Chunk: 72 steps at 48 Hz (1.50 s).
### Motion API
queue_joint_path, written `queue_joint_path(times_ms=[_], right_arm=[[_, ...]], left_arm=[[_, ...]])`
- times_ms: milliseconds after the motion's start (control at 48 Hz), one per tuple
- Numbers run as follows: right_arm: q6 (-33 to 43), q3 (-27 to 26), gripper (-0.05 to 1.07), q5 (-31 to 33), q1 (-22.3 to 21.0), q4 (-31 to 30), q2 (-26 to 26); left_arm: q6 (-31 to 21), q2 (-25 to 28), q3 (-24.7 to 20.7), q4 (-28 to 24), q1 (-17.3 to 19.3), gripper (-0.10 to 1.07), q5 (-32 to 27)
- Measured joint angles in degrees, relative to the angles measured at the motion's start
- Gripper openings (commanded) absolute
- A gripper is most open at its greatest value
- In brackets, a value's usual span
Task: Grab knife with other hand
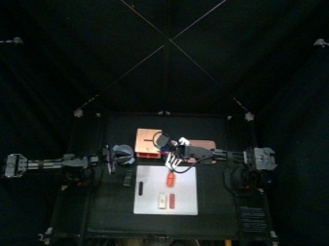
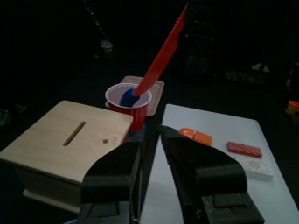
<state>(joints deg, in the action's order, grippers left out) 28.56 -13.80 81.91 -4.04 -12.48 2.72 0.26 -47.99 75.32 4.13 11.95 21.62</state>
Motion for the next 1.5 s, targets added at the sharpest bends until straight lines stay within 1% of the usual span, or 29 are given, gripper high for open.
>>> queue_joint_path(times_ms=[167,312,479,500,583,729,792,896,1083,1229,1375,1500], right_arm=[[2.99,6.15,0.33,-8.0,0.53,1.14,-3.96],[4.22,12.74,0.33,-15.73,1.32,1.41,-7.56],[5.71,19.07,0.33,-23.47,1.58,1.76,-10.37],[6.06,20.04,0.33,-24.7,1.67,1.67,-10.72],[7.21,23.73,0.33,-29.53,2.02,1.23,-12.13],[7.65,30.67,0.33,-37.44,2.9,0.44,-14.77],[7.65,33.49,0.33,-40.87,3.16,0.26,-15.64],[7.65,37.97,0.33,-45.79,3.43,0.18,-16.96],[7.56,45.0,0.33,-54.05,3.52,-0.79,-20.04],[7.65,50.19,0.33,-60.73,3.6,-3.6,-22.59],[7.56,54.67,0.33,-66.88,3.6,-6.42,-24.61],[7.56,57.48,0.33,-70.4,3.6,-7.73,-25.49]], left_arm=[[-0.09,0.0,-0.44,0.0,0.0,0.65,0.09],[-0.18,0.0,-1.32,0.0,0.0,0.65,0.09],[-0.53,0.0,-2.37,0.18,-0.09,0.67,-0.18],[-0.79,0.26,-2.72,0.53,-0.09,0.67,-0.88],[-0.88,1.23,-3.78,1.23,-0.26,0.73,-3.43],[-0.97,4.04,-6.5,1.58,-0.53,0.87,-9.23],[-0.88,5.27,-7.65,1.58,-0.88,0.92,-10.55],[-0.79,6.59,-8.79,1.14,-1.58,0.98,-11.07],[-0.88,7.29,-9.49,0.88,-3.43,0.98,-11.07],[-0.88,8.7,-9.93,0.79,-5.01,0.98,-11.16],[-0.88,11.87,-11.78,0.7,-6.24,0.98,-11.16],[-0.79,14.94,-13.54,0.35,-6.33,0.98,-11.07]])
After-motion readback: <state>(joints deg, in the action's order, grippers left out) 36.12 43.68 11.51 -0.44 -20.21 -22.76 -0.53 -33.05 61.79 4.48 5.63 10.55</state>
